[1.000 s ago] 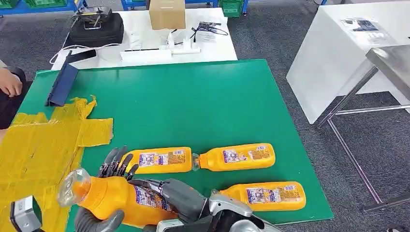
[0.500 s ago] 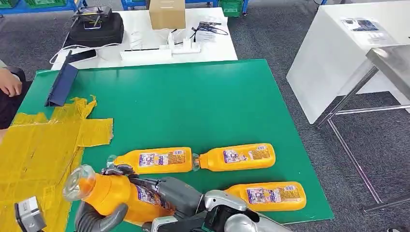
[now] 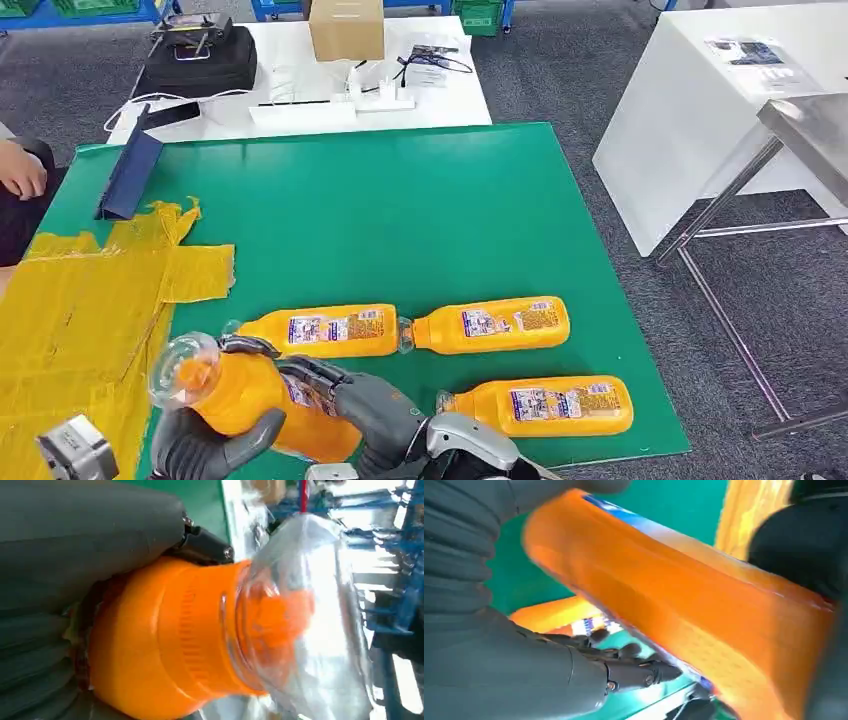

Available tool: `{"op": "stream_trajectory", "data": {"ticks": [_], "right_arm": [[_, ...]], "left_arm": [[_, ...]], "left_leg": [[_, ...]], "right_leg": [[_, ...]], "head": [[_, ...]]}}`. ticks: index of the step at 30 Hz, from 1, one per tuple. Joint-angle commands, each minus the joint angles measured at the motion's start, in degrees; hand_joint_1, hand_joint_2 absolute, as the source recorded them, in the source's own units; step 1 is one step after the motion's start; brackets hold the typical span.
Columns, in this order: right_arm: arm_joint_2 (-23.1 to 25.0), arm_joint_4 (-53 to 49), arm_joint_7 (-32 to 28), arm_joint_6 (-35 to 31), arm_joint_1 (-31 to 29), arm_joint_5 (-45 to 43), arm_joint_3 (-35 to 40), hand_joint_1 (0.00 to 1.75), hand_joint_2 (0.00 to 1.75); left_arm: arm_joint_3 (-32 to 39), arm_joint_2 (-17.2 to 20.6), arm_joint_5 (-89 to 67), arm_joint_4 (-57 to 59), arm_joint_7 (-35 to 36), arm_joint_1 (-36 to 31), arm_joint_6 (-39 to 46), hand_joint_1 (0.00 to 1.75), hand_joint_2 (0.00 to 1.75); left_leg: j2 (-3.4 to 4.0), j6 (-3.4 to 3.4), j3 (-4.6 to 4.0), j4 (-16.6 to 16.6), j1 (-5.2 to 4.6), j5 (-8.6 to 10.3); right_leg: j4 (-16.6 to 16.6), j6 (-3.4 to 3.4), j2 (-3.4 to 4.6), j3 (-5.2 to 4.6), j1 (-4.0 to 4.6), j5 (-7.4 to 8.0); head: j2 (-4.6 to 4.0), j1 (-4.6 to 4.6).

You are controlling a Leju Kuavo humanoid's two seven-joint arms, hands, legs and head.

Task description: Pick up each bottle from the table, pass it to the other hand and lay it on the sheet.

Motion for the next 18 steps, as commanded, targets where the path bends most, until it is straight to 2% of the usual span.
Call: {"op": "stream_trajectory", "data": {"ticks": [1, 5, 6, 9, 11, 13, 14, 16, 18], "right_arm": [[-7.09, -8.13, -7.68, -2.24, 13.14, 3.49, -10.88, 0.00, 1.75], [-5.55, -7.71, -7.73, -1.67, 12.52, 4.16, -10.86, 0.00, 1.75], [-5.09, -8.30, -7.43, -1.63, 12.76, 4.61, -11.24, 0.00, 1.75], [-6.17, -9.38, -7.31, -1.47, 13.66, 4.79, -11.77, 0.00, 1.75], [-7.49, -8.96, -7.69, -1.57, 13.34, 5.13, -11.58, 0.00, 1.75], [-8.97, -7.98, -8.08, -1.96, 12.37, 5.23, -11.38, 0.00, 1.75], [-9.35, -7.63, -8.29, -2.17, 12.12, 4.85, -11.56, 0.00, 1.75], [-10.32, -6.07, -7.75, -2.01, 8.96, 5.33, -10.49, 0.00, 1.75], [-9.33, -4.46, -6.41, -1.66, 5.92, 7.00, -9.65, 0.00, 1.75]], "left_arm": [[13.52, -7.18, -23.53, -1.84, 1.51, -4.46, 1.93, 1.75, 1.75], [13.29, -7.57, -26.13, -1.69, 0.65, -4.09, 2.83, 1.75, 1.75], [14.15, -2.53, -33.65, 0.44, 1.31, -6.85, 7.89, 1.75, 1.75], [18.46, 2.01, -47.98, 5.55, 3.25, -12.17, 10.55, 1.75, 1.75], [18.33, 5.68, -59.07, 9.65, 4.58, -14.67, 11.38, 1.75, 1.75], [16.31, 10.33, -69.33, 15.42, 6.90, -17.25, 10.63, 1.75, 1.75], [15.78, 11.33, -69.94, 18.05, 6.87, -18.38, 11.06, 1.75, 1.75], [11.45, 16.95, -78.68, 27.62, 9.61, -23.25, 7.68, 1.75, 1.75], [8.02, 19.36, -83.43, 37.57, 11.64, -28.63, 6.17, 1.75, 1.75]], "left_leg": [[-0.40, 0.05, 0.11, -0.02, 0.06, 0.05], [0.04, 0.04, 0.06, 0.04, -0.01, -0.07], [0.07, 0.04, -0.11, 0.04, -0.04, -0.03], [-0.08, -0.03, 0.13, -0.01, -0.05, -0.02], [-0.21, -0.06, 0.12, -0.02, -0.03, 0.07], [-0.14, -0.04, 0.08, -0.10, 0.01, 0.09], [-0.07, -0.06, 0.17, -0.09, 0.03, 0.08], [-0.09, -0.03, 0.16, -0.11, 0.04, 0.10], [-0.12, -0.06, 0.19, -0.13, 0.04, 0.17]], "right_leg": [[-0.12, -0.13, -0.50, 0.33, 0.09, -0.09], [-0.03, -0.08, -0.03, 0.28, 0.03, -0.03], [0.01, -0.05, 0.00, 0.53, 0.02, 0.01], [0.02, -0.13, -0.19, 0.75, 0.01, -0.04], [0.04, -0.15, -0.33, 0.18, 0.02, -0.02], [-0.04, -0.12, -0.21, 0.10, 0.04, 0.02], [-0.03, -0.17, -0.17, 0.17, 0.08, 0.02], [-0.03, -0.07, -0.16, 0.15, 0.04, 0.02], [-0.03, -0.10, -0.20, 0.20, 0.05, 0.04]], "head": [[0.00, 0.00], [0.00, -0.02], [0.00, 0.02], [0.00, 0.00], [0.00, 0.02], [0.00, 0.00], [0.00, 0.00], [0.00, 0.00], [0.00, 0.00]]}}
